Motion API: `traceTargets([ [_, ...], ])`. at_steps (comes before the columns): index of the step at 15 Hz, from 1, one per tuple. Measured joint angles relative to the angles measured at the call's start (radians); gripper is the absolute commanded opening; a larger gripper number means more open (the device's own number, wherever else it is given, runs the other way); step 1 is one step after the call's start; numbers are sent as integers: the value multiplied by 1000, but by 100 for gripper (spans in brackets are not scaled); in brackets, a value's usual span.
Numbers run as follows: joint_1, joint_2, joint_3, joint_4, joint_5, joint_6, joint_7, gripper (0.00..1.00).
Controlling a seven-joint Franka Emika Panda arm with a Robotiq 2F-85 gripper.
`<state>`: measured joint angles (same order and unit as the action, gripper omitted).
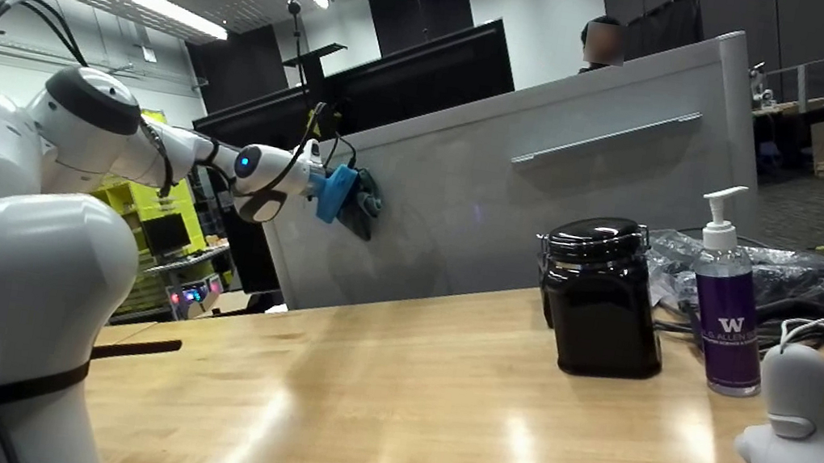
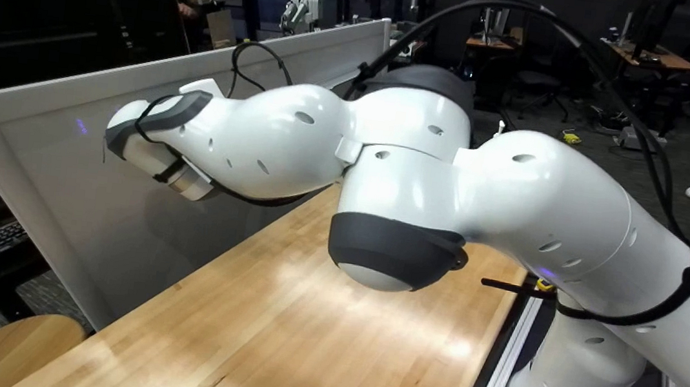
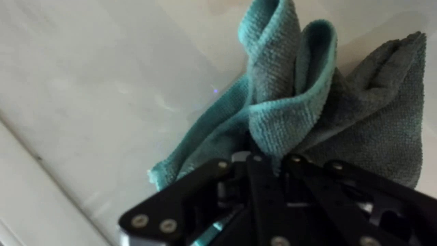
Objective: Use the green towel to erase the writings on the white board
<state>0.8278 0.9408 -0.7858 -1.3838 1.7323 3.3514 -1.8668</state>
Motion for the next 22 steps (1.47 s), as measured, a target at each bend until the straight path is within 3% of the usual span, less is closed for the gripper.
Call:
traceTargets([
  [6, 80, 0, 34, 7, 0, -27, 1, 3],
  [7, 87, 0, 37, 9, 0, -35, 1, 26],
  [8, 92, 0, 39, 12, 0, -42, 1, 19],
  [9, 97, 0, 41, 15, 0, -49, 1, 33],
  [14, 108, 0, 66, 38, 0, -76, 1, 65],
  [15, 110, 1, 70, 43, 0, -78, 1, 66],
  [16, 109, 1, 71, 48, 0, -78, 1, 58],
  [17, 106, 1, 71, 52, 0, -78, 1, 36],
  [19, 91, 1, 68, 61, 0, -79, 0, 33],
  [22, 55, 1, 52, 68, 0, -80, -3, 14],
])
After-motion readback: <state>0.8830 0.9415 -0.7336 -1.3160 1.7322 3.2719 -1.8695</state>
